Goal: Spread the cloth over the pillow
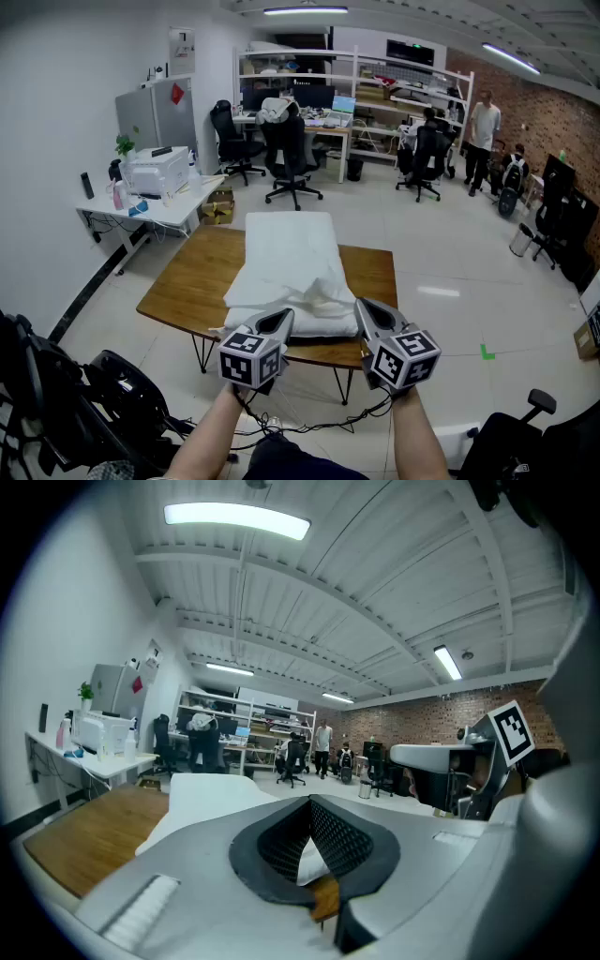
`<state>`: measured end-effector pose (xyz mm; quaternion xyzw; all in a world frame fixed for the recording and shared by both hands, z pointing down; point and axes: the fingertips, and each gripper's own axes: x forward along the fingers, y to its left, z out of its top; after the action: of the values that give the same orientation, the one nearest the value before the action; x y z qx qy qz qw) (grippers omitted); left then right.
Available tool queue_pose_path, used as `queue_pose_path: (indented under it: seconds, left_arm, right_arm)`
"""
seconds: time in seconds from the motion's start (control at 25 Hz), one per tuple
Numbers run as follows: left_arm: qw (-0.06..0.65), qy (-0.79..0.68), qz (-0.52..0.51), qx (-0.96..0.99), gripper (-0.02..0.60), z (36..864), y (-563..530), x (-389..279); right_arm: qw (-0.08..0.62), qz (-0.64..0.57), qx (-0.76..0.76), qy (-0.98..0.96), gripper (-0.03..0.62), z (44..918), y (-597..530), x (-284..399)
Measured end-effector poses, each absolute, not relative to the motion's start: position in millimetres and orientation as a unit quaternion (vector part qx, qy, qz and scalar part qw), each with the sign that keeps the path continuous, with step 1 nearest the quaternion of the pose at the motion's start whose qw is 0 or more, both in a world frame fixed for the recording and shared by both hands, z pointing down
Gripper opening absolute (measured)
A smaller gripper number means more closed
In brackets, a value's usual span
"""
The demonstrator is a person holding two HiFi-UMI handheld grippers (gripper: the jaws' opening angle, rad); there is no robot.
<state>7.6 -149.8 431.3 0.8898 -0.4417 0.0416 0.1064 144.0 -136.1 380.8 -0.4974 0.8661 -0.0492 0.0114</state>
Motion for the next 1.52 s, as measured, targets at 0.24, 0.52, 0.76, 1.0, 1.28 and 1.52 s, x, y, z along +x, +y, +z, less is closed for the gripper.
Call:
queue_pose_path:
  seconds: [0.24, 0.52, 0.76, 1.0, 1.28, 1.52]
  left_arm:
    - [0.11, -0.471, 0.058, 0.873, 0.009, 453, -203, -20]
    - [0.13, -0.49, 0.088, 0.857, 0.009, 492, -267, -52]
    - [0.135, -0.489, 0.138, 0.851, 0.045, 524, -327, -67]
    - [0.165, -0.464, 0.188, 0.85, 0.184, 558, -369, -71]
    - [0.209, -0.408, 0.247, 0.854, 0.224, 599, -394, -58]
    - [0.185, -0.411, 0.221, 0.865, 0.017, 577, -407, -60]
  right_arm:
    - [-0.003, -0.062, -0.499, 0.864, 0.014, 400, -160, 133]
    - [-0.015, -0.087, -0.506, 0.858, 0.014, 427, -190, 121]
    - [-0.026, -0.095, -0.516, 0.851, 0.014, 443, -214, 108]
    - [-0.019, -0.111, -0.536, 0.837, 0.014, 445, -219, 100]
    - [-0.018, -0.12, -0.585, 0.802, 0.014, 454, -227, 120]
    - [-0.029, -0.143, -0.624, 0.767, 0.014, 481, -225, 138]
